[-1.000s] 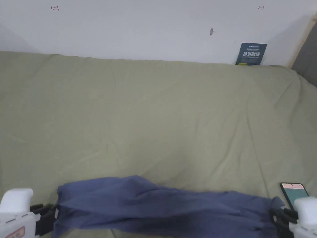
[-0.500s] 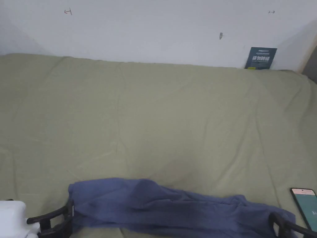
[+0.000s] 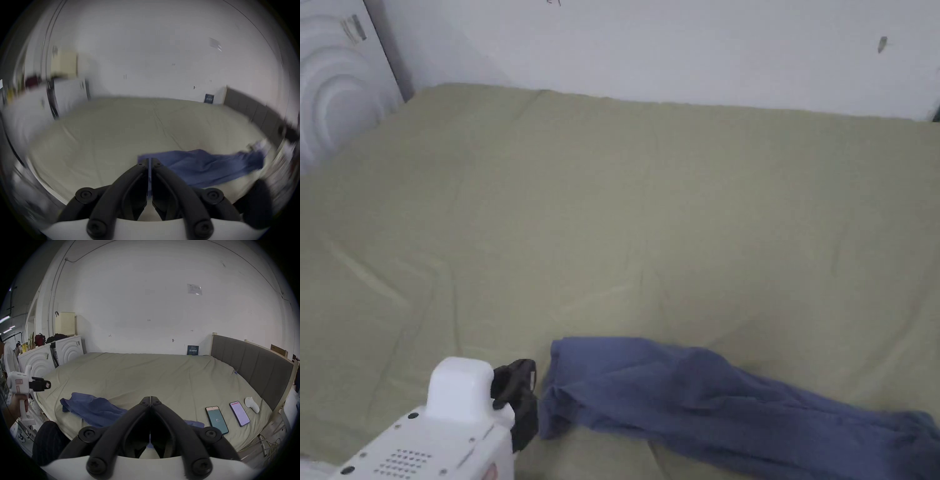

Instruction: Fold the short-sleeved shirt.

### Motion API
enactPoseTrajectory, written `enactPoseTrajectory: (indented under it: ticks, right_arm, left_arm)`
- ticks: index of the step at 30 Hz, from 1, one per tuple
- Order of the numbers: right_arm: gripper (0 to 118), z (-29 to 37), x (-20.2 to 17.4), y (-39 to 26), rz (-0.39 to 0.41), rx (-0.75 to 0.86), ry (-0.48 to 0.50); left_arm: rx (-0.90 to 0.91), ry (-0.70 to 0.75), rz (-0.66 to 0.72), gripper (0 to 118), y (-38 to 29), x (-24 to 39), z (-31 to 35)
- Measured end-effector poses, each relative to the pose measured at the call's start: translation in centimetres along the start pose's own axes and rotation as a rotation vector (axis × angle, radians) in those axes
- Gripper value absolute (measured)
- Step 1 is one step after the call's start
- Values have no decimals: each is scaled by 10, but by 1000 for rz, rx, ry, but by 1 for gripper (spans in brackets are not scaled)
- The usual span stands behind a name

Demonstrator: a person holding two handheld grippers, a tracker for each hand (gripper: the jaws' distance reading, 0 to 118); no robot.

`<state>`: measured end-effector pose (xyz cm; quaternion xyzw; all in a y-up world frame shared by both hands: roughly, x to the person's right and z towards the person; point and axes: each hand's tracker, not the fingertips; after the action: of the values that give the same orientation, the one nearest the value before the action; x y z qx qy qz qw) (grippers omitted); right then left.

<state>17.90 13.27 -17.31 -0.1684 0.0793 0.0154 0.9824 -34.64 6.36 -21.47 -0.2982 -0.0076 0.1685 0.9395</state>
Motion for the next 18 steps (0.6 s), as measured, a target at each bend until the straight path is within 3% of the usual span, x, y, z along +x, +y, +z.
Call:
enactPoseTrajectory:
  ticks: [1, 2, 3, 4, 6, 7, 10, 12, 13, 14, 18]
  right_arm:
    - [0, 0, -1, 0, -1, -7, 3]
    - [0, -1, -3, 1, 1, -14, 0]
    - [0, -1, -5, 1, 7, -21, -5]
    - [0, 0, -7, 2, 13, -28, -10]
    - [0, -2, -7, 2, 13, -40, -17]
    - [0, -2, -8, 2, 15, -46, -20]
    - [0, -6, -8, -1, 19, -66, -29]
    - [0, -8, -10, 0, 19, -75, -31]
    - [0, -13, -21, 4, 19, -83, -30]
    - [0, -15, -23, 5, 15, -88, -27]
    - [0, -23, -37, 13, 16, -99, -7]
  left_arm:
    - [-48, -71, 151, 10, 0, -24, -14]
    - [-102, -139, 297, 50, -3, -47, -28]
    - [-105, -132, 295, 94, 3, -71, -40]
    - [-192, -179, 389, 118, -4, -88, -56]
    - [-194, -304, 498, 118, -7, -120, -80]
    - [-280, -350, 563, 118, -12, -127, -92]
    - [-365, -427, 577, 118, -29, -144, -136]
    - [-499, -576, 711, 118, -57, -148, -171]
    - [-459, -707, 783, 118, -64, -141, -185]
    - [-413, -805, 794, 118, -61, -134, -195]
    - [-432, -831, 671, 118, -54, -104, -231]
